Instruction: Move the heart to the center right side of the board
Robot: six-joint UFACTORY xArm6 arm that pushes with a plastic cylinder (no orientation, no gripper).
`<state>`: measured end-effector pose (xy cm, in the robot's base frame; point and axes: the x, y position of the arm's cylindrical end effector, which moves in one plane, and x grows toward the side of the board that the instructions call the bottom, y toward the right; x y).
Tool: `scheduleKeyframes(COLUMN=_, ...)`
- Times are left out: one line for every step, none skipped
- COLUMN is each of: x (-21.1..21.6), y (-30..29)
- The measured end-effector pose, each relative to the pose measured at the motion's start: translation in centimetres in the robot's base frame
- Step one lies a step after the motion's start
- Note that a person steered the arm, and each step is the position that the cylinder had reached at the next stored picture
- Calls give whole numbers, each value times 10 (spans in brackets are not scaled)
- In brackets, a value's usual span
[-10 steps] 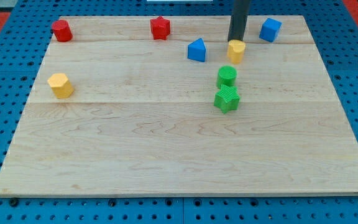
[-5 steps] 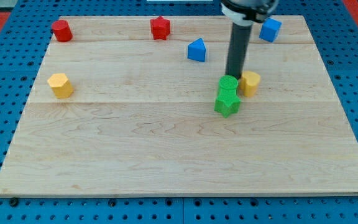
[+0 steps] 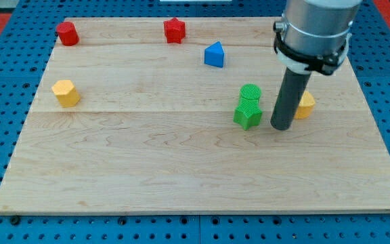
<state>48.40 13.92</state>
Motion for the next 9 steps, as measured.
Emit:
scheduleKeyframes(x=-7, y=43)
scheduleKeyframes(x=-37, y=75)
scheduleKeyframes(x=-50, y=79)
scheduleKeyframes(x=-20, y=67)
scheduleKeyframes(x=-7, y=27)
scheduleKeyframes(x=-19, y=3)
scheduleKeyframes(x=-45, y=6)
scheduleKeyframes(x=-55, y=22)
scheduleKeyframes(x=-55, y=24)
